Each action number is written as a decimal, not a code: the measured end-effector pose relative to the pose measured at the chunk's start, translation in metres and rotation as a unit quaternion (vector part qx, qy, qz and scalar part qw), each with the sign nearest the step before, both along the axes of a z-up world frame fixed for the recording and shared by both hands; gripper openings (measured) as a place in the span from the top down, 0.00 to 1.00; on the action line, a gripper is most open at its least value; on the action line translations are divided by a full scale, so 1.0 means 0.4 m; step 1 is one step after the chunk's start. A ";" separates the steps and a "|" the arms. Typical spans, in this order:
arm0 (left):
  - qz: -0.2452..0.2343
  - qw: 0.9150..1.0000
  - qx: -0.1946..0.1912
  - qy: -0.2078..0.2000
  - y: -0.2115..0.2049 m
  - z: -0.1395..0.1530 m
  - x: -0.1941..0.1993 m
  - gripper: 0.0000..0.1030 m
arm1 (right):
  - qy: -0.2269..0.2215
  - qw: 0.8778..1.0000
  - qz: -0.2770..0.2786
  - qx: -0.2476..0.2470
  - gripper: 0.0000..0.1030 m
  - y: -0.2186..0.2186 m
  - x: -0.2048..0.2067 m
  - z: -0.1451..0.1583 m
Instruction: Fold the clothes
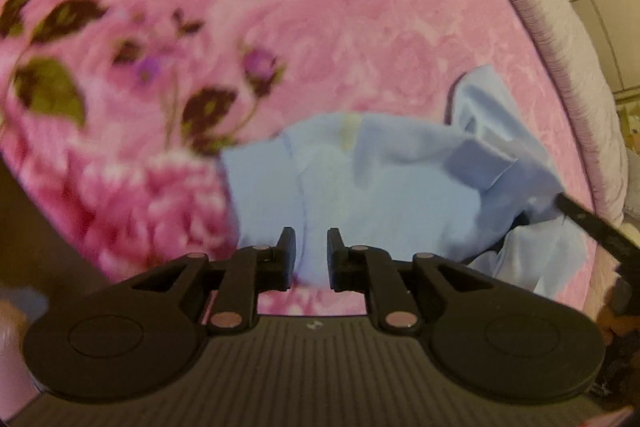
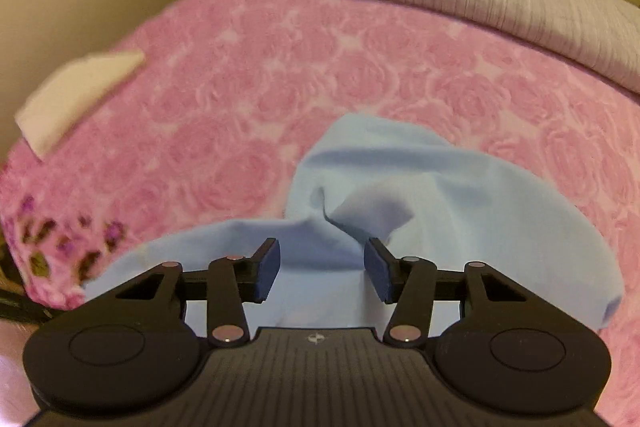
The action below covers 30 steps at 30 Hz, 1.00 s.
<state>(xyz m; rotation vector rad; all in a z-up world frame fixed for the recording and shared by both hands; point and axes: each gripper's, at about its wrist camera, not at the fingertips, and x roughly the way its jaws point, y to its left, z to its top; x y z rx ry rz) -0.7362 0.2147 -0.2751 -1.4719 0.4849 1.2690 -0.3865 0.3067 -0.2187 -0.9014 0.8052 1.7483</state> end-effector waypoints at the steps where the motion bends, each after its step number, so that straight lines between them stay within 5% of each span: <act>1: -0.007 1.000 0.008 0.004 0.018 0.001 0.002 0.79 | -0.010 1.000 0.004 -0.011 0.50 0.011 -0.007 -0.019; 8: -0.057 0.997 0.014 0.044 0.167 -0.040 0.031 0.74 | -0.068 0.995 0.061 -0.027 0.50 0.033 -0.046 -0.103; 17: -0.092 0.994 0.001 0.054 0.290 -0.086 0.078 0.72 | -0.119 0.974 0.190 0.028 0.51 0.074 -0.133 -0.187; 18: -0.092 0.994 0.000 0.054 0.290 -0.082 0.080 0.72 | -0.123 0.971 0.202 0.033 0.60 0.071 -0.142 -0.201; 19: -0.091 0.994 0.000 0.054 0.290 -0.078 0.081 0.72 | -0.123 0.968 0.215 0.033 0.96 0.068 -0.149 -0.215; 20: -0.091 0.994 0.000 0.054 0.290 -0.073 0.083 0.72 | -0.120 0.968 0.218 0.029 0.97 0.065 -0.148 -0.220; 27: -0.094 0.994 0.018 0.055 0.293 0.000 0.109 0.72 | 0.042 0.993 0.079 0.074 0.98 -0.085 0.130 -0.002; 30: -0.115 0.991 0.034 0.057 0.304 0.038 0.161 0.72 | 0.048 0.995 -0.025 0.081 0.98 -0.184 0.336 0.097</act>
